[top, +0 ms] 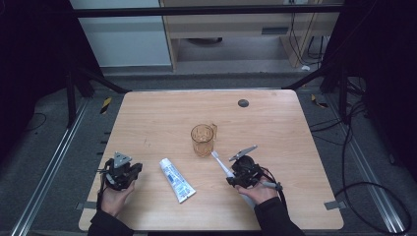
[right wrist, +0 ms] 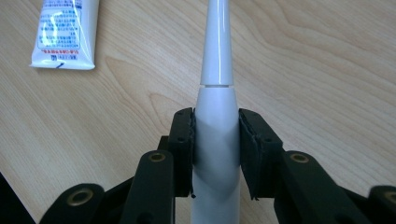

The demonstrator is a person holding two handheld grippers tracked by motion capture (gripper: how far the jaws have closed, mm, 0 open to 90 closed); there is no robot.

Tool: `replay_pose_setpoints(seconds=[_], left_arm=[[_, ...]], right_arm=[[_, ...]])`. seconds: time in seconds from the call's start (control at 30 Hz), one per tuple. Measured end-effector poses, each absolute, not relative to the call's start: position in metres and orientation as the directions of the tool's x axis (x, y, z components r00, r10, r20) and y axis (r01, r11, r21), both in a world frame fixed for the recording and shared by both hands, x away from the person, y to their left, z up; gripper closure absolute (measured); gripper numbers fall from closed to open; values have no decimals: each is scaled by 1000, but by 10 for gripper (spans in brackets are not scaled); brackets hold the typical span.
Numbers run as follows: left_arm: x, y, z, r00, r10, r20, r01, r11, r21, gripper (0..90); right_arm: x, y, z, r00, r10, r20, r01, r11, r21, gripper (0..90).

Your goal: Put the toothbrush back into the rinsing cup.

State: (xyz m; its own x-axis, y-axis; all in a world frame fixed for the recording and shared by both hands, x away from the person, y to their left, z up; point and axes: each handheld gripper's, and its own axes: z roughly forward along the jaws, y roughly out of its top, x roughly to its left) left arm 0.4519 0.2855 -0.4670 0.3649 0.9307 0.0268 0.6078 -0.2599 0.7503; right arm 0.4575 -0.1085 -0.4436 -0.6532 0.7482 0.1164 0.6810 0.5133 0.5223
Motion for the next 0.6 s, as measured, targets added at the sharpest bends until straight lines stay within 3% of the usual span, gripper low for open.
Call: replay_pose_setpoints(seconds=[0.4, 0.6], left_arm=[[452, 286, -467, 363, 931, 26, 606, -257, 753, 852], [452, 286, -467, 363, 931, 26, 605, -257, 753, 852]], right_arm=[[455, -117, -422, -638, 761, 117, 642, 442, 626, 678], [454, -124, -411, -611, 781, 133, 596, 342, 727, 677]])
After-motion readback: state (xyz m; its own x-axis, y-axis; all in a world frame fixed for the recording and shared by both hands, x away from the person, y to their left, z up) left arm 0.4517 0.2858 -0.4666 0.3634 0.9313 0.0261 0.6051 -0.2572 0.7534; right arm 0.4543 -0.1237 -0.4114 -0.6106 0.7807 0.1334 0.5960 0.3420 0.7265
